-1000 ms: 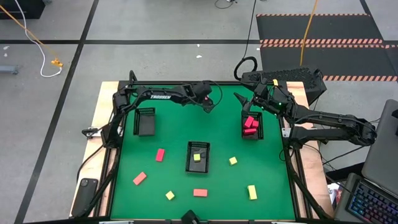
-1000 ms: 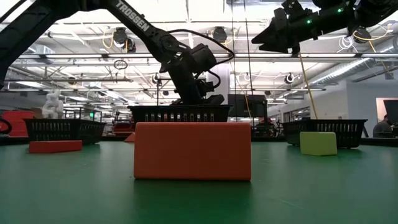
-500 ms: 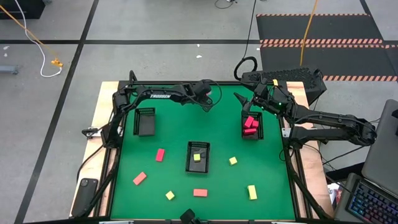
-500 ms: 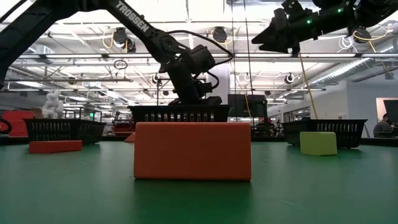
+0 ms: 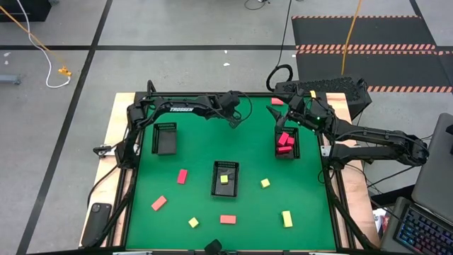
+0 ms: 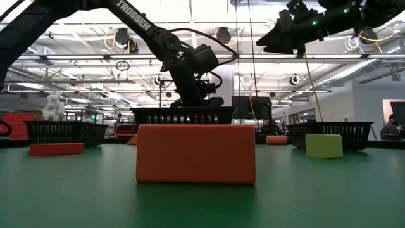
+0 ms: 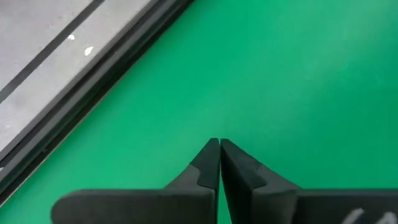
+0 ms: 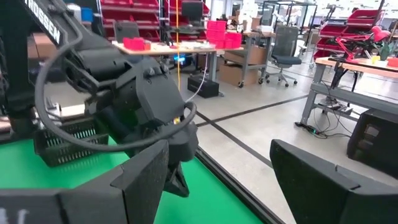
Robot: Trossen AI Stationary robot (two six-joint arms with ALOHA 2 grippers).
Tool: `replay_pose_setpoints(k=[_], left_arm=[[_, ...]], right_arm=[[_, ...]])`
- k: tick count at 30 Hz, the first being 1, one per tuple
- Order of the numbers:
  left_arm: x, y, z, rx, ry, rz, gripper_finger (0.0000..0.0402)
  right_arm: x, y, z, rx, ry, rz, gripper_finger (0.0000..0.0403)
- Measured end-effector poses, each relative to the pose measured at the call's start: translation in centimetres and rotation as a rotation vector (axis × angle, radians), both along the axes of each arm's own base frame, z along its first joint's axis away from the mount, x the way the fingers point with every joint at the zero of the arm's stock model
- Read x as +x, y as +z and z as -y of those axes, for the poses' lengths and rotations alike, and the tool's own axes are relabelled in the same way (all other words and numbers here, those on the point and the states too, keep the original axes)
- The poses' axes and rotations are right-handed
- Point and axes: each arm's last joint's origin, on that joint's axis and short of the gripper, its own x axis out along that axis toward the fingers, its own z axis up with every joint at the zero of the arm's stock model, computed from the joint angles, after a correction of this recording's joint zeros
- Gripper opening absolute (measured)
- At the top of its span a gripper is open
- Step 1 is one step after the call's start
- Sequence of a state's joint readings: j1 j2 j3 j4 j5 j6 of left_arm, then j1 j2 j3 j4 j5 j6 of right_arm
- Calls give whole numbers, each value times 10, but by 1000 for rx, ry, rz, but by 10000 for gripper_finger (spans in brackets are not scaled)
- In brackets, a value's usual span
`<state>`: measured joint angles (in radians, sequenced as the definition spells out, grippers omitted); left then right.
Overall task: Sort & place blocks by color
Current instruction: Put the pink block into the top left black basket
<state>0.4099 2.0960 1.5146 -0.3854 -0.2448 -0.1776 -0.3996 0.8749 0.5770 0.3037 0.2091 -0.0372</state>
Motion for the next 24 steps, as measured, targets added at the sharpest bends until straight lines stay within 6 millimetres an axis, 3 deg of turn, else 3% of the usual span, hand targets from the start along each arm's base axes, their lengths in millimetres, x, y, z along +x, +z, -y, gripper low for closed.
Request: replay_pose_setpoints(k=[6, 9, 16, 19, 24], left_arm=[[-7, 2, 4, -40, -63, -75, 28], [-9, 17, 7, -46, -140, -46, 29], [-17, 62, 11, 9, -368, 193, 61], [-33, 64, 9, -7, -433, 327, 82], [-69, 65, 7, 3, -482, 587, 109]], right_arm=[[-7, -14, 8, 17, -138, -171, 274], [-14, -22, 16, 70, -204, -231, 274], [-15, -37, 29, 179, -215, -296, 274], [-11, -45, 36, 212, -223, -358, 274], [5, -36, 61, 300, -244, -555, 274]])
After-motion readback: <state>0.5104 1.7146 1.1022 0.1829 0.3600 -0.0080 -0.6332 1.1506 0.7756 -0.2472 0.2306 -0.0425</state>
